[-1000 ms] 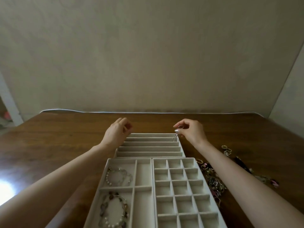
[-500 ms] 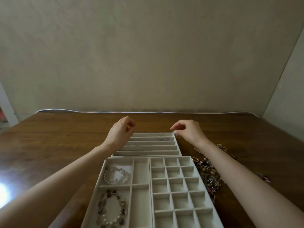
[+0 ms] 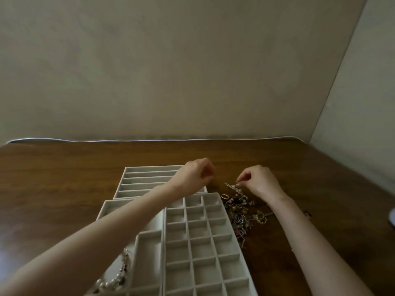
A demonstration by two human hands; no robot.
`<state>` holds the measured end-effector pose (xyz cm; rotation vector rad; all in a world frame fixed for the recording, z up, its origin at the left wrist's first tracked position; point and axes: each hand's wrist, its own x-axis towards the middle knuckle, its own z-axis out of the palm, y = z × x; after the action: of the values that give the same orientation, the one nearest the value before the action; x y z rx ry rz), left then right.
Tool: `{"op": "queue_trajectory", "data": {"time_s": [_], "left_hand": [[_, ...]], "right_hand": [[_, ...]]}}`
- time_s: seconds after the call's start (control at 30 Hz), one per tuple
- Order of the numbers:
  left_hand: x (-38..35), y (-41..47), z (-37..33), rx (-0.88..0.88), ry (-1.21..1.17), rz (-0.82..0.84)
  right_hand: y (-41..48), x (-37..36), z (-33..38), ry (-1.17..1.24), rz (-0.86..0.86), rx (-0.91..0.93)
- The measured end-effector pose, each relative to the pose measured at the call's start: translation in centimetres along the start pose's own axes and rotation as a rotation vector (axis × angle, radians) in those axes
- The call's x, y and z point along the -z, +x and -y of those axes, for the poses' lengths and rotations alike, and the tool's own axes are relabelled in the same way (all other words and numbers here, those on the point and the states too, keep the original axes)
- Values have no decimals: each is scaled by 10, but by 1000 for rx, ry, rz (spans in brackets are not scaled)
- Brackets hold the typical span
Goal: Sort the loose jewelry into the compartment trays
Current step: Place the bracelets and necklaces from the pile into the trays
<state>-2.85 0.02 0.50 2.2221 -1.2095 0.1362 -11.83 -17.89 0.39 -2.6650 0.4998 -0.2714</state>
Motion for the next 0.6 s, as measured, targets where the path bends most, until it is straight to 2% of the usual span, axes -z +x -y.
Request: {"op": "queue_trajectory", "data": {"time_s": [0.13,0.37,0.6], "left_hand": [[-18,9,-11,11,38,52],[-37,15,-18,23,51,92],[-35,11,-31,-76,-19,208]], "right_hand": [[-3,-3,-4,-19,11,-12],[-8,18,-18,38,-117,-22],[-7,20,-23,75,-65,-43]]}}
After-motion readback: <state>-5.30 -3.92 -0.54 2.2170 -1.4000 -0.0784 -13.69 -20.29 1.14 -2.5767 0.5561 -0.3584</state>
